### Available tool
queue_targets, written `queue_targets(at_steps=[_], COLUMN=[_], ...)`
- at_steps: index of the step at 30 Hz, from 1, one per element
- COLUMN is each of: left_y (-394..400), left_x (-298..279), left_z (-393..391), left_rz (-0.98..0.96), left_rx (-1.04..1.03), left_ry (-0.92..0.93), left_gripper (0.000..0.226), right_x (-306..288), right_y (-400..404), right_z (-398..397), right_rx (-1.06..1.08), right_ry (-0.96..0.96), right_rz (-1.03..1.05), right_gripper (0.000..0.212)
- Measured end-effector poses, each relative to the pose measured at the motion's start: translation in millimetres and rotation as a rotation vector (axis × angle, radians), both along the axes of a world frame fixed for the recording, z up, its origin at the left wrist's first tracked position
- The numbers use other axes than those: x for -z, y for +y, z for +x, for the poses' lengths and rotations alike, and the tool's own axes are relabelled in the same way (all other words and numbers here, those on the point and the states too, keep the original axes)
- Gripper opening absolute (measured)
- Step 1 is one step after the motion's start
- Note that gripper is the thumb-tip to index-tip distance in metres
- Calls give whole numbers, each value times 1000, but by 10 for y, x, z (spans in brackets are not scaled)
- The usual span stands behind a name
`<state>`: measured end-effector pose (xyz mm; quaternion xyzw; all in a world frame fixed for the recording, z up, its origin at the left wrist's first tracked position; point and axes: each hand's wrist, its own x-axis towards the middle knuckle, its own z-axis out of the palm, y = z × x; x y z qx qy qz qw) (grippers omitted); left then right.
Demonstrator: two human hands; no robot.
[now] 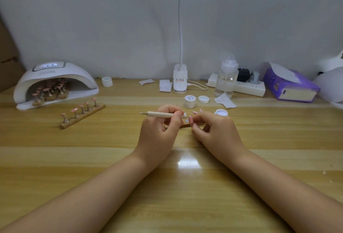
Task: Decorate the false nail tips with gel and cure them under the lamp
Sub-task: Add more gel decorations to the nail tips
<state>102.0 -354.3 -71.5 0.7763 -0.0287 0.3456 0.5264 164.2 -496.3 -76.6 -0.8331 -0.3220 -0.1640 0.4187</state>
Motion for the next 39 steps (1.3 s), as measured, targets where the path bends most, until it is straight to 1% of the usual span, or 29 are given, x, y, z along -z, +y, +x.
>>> queue_targets(at_steps=[39], left_y=[6], left_x=[6], left_z=[-8], left_rz=[31], left_rx=[-25], left_ry=[6], left_gripper=[15], right_x=[-13], right_y=[-2], right_z=[-17], right_rx=[28], right_ry=[-23], right_rz=[-17], right_gripper=[11])
